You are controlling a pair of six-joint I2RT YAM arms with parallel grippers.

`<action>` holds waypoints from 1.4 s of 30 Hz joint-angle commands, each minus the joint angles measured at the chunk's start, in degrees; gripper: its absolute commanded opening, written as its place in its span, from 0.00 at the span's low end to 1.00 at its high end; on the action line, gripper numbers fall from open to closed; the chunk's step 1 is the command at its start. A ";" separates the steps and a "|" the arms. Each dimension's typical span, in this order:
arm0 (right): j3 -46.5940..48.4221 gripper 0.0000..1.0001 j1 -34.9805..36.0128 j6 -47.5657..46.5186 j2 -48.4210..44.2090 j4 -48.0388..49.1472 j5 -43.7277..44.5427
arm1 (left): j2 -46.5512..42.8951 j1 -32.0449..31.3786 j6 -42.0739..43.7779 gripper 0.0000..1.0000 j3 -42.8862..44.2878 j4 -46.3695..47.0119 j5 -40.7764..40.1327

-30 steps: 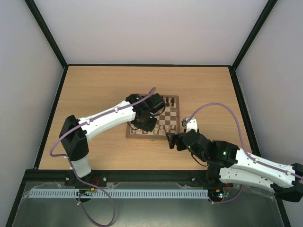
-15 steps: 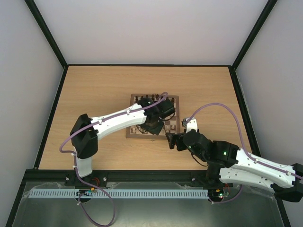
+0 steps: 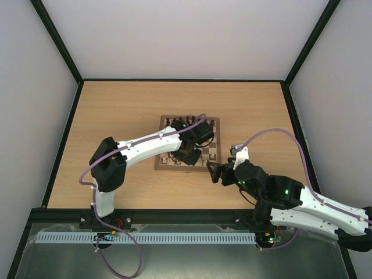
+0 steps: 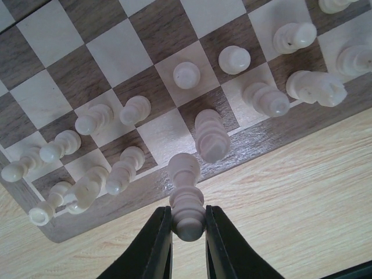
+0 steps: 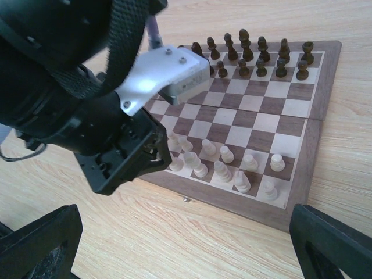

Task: Set up the chess pieces on the board
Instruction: Place the chess piece on the chessboard.

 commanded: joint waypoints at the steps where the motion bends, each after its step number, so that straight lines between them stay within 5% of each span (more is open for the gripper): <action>1: -0.22 0.99 0.26 -0.29 -0.80 -0.08 0.32 | 1.44 0.69 1.34 0.06 -1.01 0.59 0.70; 42: -0.66 0.99 0.26 -1.31 0.85 1.04 -1.47 | 4.12 3.16 4.03 0.07 -3.39 3.65 2.67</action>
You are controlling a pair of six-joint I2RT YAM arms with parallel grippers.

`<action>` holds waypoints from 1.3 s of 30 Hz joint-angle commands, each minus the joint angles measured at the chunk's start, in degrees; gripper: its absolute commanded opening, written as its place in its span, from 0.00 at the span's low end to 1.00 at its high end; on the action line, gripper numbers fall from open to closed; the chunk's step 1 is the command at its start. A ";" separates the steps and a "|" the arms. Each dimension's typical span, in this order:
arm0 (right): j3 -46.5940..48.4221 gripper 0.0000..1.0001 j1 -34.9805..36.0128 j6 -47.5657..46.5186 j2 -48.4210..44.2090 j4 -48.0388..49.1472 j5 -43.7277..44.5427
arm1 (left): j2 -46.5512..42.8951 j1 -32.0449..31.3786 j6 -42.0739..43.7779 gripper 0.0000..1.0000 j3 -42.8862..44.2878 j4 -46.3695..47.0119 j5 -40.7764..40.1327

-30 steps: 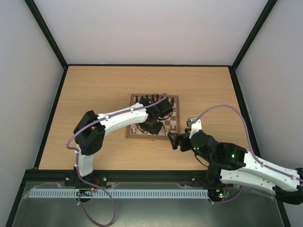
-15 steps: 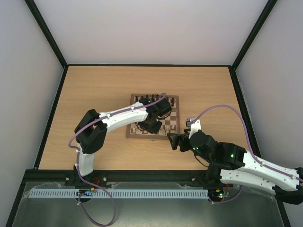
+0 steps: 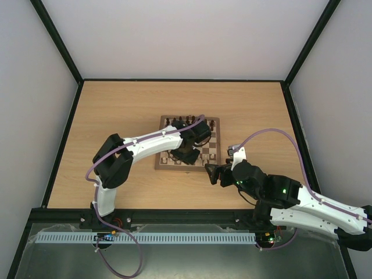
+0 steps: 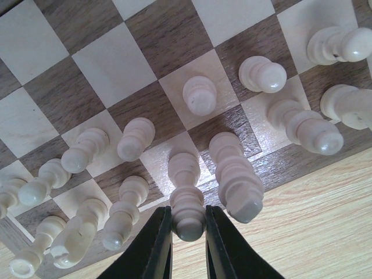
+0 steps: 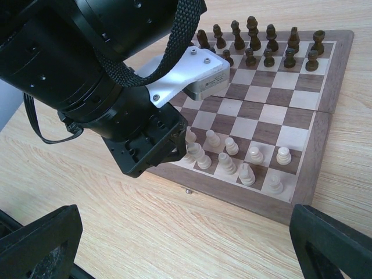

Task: Set up the chess pieces on the board
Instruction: Place the chess piece on the chessboard.

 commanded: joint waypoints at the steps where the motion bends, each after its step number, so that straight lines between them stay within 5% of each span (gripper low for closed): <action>1: -0.56 0.99 0.26 -0.57 0.26 0.87 0.24 | 0.94 0.46 0.81 0.08 -0.81 -0.53 0.44; 18: -0.87 0.99 0.26 -0.76 0.50 1.30 -0.24 | 0.50 0.63 0.81 0.12 -1.77 -0.94 0.37; 39: -0.81 0.99 0.26 -1.14 1.53 1.49 -0.79 | -0.62 0.71 1.20 0.31 -0.11 -1.45 0.58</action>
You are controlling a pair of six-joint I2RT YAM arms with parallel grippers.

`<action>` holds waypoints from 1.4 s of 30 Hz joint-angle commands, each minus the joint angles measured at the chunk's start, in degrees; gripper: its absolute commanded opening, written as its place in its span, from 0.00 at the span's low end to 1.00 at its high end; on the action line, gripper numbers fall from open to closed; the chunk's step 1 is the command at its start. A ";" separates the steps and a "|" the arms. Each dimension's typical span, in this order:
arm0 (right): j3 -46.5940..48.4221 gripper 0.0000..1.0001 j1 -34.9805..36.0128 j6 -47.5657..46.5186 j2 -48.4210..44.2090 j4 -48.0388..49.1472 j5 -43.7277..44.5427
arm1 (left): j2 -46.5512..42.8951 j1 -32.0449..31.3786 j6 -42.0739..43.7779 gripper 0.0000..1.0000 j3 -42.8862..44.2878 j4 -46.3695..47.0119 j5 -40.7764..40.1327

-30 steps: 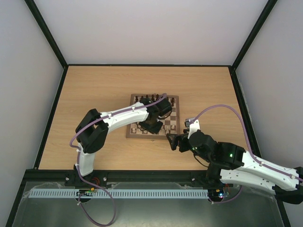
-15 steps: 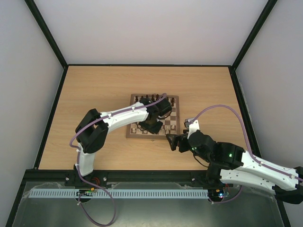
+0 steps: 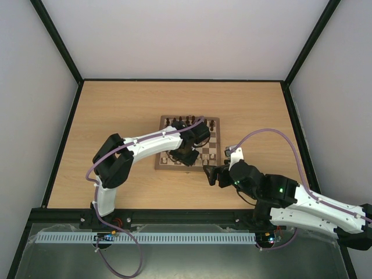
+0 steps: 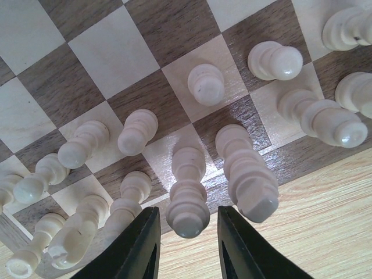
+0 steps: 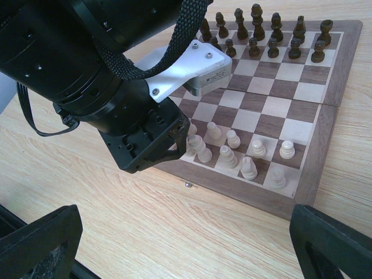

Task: Set up the chess pieces on the board
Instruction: Place the chess piece on the chessboard, then reset both arms

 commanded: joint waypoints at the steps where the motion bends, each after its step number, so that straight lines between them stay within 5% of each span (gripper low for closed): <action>1: -0.43 0.99 0.26 -0.59 0.20 1.11 0.33 | -0.69 0.41 0.64 0.31 1.22 -1.66 0.33; 22: 0.17 0.99 0.26 -0.40 2.84 0.61 1.88 | -13.76 0.57 -0.68 0.39 1.66 -4.54 -3.64; 37: -1.25 0.99 0.26 2.38 5.34 1.36 6.85 | -37.54 0.41 -5.53 0.52 -19.94 14.45 -2.27; 42: -2.56 0.99 0.26 4.16 7.50 1.94 9.32 | -45.12 0.36 -6.09 0.69 -28.08 22.38 -2.08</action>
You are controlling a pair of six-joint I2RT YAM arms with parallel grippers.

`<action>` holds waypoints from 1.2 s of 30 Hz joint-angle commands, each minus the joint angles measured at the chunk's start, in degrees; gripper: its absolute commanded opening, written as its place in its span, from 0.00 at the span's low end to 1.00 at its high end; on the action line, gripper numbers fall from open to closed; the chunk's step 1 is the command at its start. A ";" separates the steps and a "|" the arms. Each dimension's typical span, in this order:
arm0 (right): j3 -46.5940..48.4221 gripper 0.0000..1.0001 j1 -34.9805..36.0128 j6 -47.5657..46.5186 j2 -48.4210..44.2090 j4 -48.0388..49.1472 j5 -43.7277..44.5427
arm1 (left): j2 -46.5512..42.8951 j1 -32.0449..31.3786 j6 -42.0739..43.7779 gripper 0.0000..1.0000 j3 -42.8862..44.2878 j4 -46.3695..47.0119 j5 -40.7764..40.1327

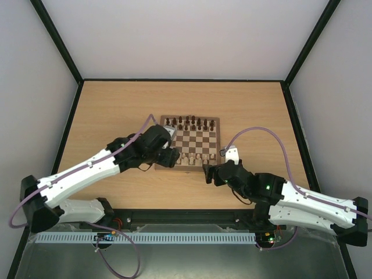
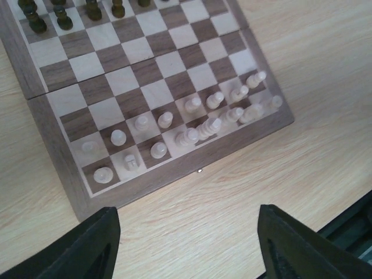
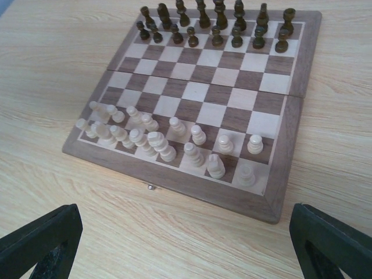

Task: Set up the chess pieces on the board
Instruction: Reset both arms

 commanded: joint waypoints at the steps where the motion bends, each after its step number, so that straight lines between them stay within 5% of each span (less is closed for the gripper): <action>1: -0.63 0.99 0.26 3.14 2.41 -0.34 4.93 | -5.73 0.13 -0.69 0.73 -5.51 8.95 -0.24; 4: 0.37 0.99 0.26 4.42 3.13 -1.86 6.54 | -7.30 0.27 -0.43 0.98 -7.26 10.50 -1.41; 16: 0.92 0.99 0.26 -1.85 -2.31 2.20 10.54 | -10.13 0.40 -5.83 0.99 -11.50 13.35 -15.74; 23: 1.71 0.99 -1.98 -14.40 -0.83 12.12 18.37 | -8.39 1.28 -4.42 0.99 -15.11 24.84 -16.44; 30: 3.82 0.99 -29.55 -21.60 8.46 21.64 -0.44 | -2.17 4.54 -0.68 0.99 -8.25 30.30 -17.61; 36: 3.66 0.99 -48.62 -16.65 15.40 28.70 -8.58 | -8.33 16.43 2.80 0.99 -10.00 35.18 -10.08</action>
